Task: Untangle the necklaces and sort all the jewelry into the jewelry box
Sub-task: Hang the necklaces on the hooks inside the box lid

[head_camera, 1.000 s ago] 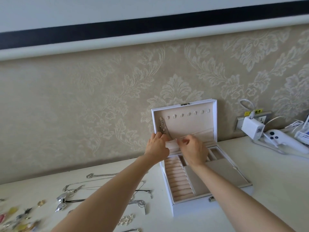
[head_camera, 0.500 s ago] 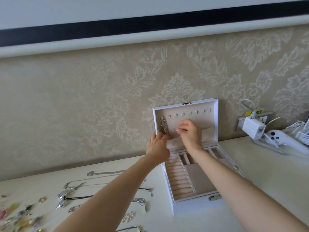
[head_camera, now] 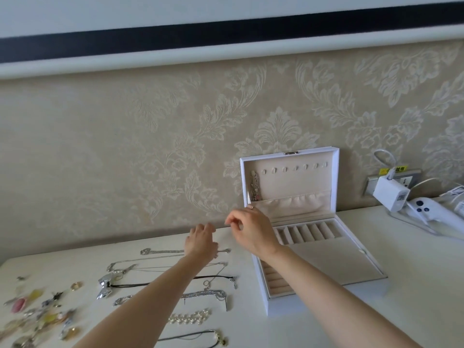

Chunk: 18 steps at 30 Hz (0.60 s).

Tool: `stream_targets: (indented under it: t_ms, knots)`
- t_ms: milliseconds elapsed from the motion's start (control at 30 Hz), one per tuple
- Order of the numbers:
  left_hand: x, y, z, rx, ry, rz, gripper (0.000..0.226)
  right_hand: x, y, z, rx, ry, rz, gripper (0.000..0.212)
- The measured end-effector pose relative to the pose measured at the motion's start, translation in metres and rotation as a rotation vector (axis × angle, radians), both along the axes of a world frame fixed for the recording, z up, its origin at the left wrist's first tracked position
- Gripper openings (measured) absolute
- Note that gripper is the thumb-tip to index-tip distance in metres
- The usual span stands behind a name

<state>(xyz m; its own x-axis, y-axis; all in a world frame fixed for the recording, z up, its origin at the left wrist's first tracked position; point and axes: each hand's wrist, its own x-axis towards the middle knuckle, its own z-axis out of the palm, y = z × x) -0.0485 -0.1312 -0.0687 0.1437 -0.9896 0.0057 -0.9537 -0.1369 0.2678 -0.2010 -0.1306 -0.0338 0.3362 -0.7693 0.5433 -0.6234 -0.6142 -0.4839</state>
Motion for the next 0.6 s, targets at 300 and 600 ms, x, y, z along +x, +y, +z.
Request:
stream_targets:
  t_ms: [300,600]
  knots:
    - [0.016,-0.005,-0.020,0.045,0.071,-0.069,0.026,0.000,-0.003,-0.019,0.041,0.031,0.031,0.016]
    - [0.037,-0.006,-0.019,0.021,0.111,-0.061,0.013,-0.004,-0.007,-0.024,0.072,-0.002,0.034,0.015]
